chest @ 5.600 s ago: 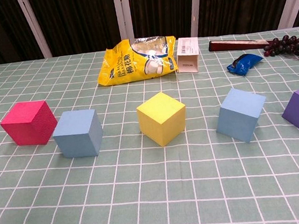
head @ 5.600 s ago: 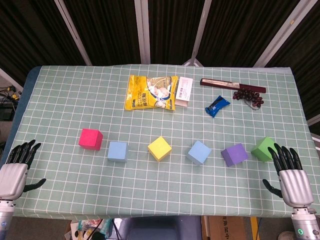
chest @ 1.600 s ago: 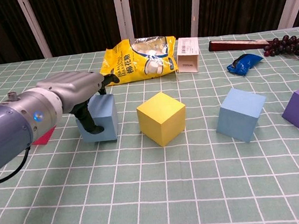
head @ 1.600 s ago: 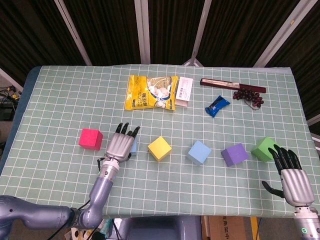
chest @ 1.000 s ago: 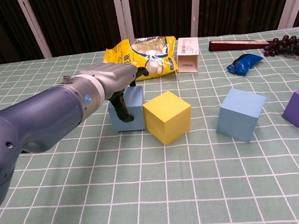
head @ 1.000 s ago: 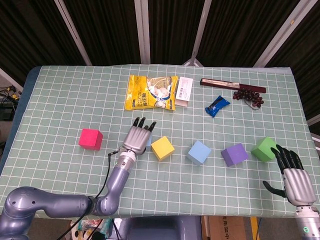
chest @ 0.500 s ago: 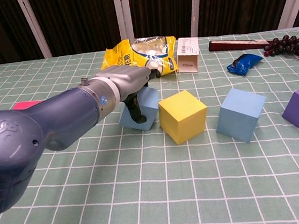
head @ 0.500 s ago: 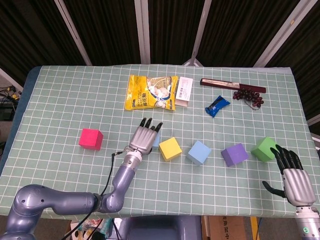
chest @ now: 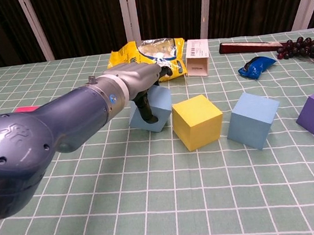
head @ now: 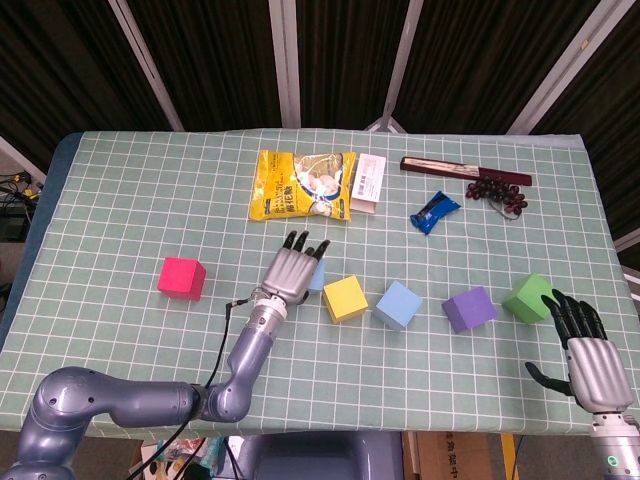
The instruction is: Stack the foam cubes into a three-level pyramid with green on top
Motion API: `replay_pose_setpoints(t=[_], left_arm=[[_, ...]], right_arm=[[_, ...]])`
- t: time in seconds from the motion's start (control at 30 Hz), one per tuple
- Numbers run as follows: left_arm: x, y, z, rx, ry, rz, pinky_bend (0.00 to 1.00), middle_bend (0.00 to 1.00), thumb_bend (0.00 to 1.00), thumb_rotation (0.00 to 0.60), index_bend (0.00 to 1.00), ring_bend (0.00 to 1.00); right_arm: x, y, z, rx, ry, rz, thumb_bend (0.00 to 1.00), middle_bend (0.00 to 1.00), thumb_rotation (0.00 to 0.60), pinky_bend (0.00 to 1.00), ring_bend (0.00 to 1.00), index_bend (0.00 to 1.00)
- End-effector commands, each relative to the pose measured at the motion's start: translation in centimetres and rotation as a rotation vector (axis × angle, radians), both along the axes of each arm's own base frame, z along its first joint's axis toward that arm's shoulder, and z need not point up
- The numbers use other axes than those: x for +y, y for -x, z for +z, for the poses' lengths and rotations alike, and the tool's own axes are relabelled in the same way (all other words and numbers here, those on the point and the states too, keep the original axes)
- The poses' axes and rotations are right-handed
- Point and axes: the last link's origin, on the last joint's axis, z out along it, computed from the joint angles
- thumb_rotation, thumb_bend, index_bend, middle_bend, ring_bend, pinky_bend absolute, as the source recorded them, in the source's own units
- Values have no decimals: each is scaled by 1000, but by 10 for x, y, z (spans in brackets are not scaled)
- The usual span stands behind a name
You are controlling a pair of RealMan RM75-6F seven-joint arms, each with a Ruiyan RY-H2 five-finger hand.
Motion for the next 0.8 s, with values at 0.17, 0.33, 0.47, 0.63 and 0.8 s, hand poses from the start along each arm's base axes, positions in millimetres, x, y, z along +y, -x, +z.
replay_pose_setpoints(t=[0.17, 0.33, 0.47, 0.63, 0.8], left_arm=[[3, 7, 4, 3, -16, -1, 0, 311, 363, 600, 0, 0], [6, 12, 7, -10, -25, 3, 0, 311, 362, 600, 0, 0], [7, 17, 7, -15, -22, 10, 0, 310, 362, 600, 0, 0], [7, 18, 3, -39, -10, 21, 0, 309, 362, 600, 0, 0], [6, 16, 0, -57, 3, 14, 0, 309, 362, 600, 0, 0]], right_arm=[[0, 0, 0, 0, 0, 1, 222, 0, 600, 24, 0, 0], [0, 0, 0, 1, -1, 0, 222, 0, 600, 24, 0, 0], [0, 0, 0, 3, 0, 1, 221, 0, 600, 24, 0, 0], [0, 0, 0, 5, 1, 3, 222, 0, 600, 24, 0, 0], [0, 0, 0, 6, 2, 2, 221, 0, 600, 24, 0, 0]])
